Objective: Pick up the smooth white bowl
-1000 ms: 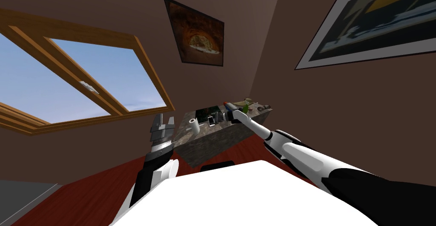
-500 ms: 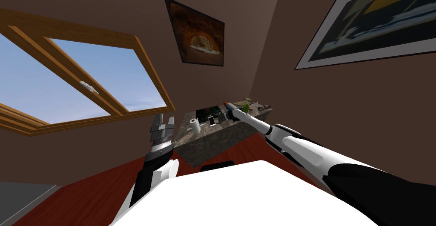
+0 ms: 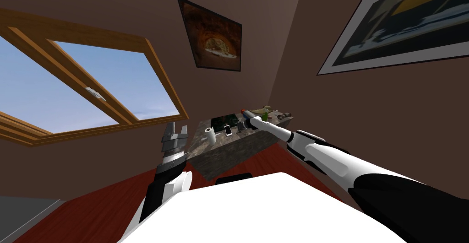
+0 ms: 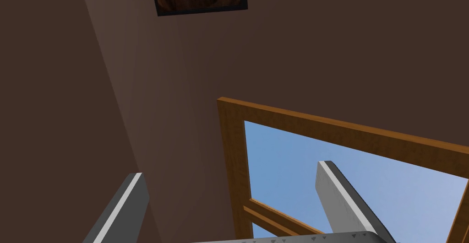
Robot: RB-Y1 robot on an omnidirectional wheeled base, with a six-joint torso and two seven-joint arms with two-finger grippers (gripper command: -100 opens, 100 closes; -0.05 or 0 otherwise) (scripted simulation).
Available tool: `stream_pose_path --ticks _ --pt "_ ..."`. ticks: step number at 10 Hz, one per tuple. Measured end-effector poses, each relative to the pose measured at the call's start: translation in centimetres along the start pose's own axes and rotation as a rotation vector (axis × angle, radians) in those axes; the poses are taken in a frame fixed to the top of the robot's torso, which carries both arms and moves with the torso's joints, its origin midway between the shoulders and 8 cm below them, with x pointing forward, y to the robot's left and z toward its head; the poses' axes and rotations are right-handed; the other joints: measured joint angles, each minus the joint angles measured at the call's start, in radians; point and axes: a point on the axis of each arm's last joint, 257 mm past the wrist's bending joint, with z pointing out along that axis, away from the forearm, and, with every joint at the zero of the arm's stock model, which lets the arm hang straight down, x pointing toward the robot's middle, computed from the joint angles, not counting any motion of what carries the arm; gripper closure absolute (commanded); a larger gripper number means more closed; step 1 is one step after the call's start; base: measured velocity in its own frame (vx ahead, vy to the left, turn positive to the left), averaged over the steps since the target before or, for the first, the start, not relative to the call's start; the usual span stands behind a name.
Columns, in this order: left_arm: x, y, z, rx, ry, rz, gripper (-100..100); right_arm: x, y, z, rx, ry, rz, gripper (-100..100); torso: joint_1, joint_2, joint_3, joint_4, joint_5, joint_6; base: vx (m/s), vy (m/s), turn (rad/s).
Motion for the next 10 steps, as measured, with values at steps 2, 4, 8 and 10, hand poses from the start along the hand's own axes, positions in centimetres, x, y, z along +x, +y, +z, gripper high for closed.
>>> stream_pose_path --ticks 2,4,8,10 --pt "0.0 0.0 0.0 0.000 0.000 0.000 0 3.4 -0.4 -0.3 -0.016 0.091 -0.033 -100 0.000 0.000 0.000 0.000 0.000 0.000 0.014 0.015 0.003" --pt "0.0 0.0 0.0 0.000 0.000 0.000 0 7.6 -0.5 -2.0 -0.041 0.198 -0.071 -100 0.000 0.000 0.000 0.000 0.000 0.000 0.013 0.009 0.000" --pt "0.0 0.0 0.0 0.000 0.000 0.000 0 12.6 0.4 -3.1 -0.080 0.332 -0.111 -100 -0.001 0.000 0.000 0.000 0.000 0.000 0.010 0.005 0.003" --pt "0.0 0.0 0.0 0.000 0.000 0.000 0 15.5 1.5 -3.9 -0.113 0.404 -0.127 -100 -0.001 -0.001 0.000 0.000 0.000 0.000 0.019 0.004 0.006"
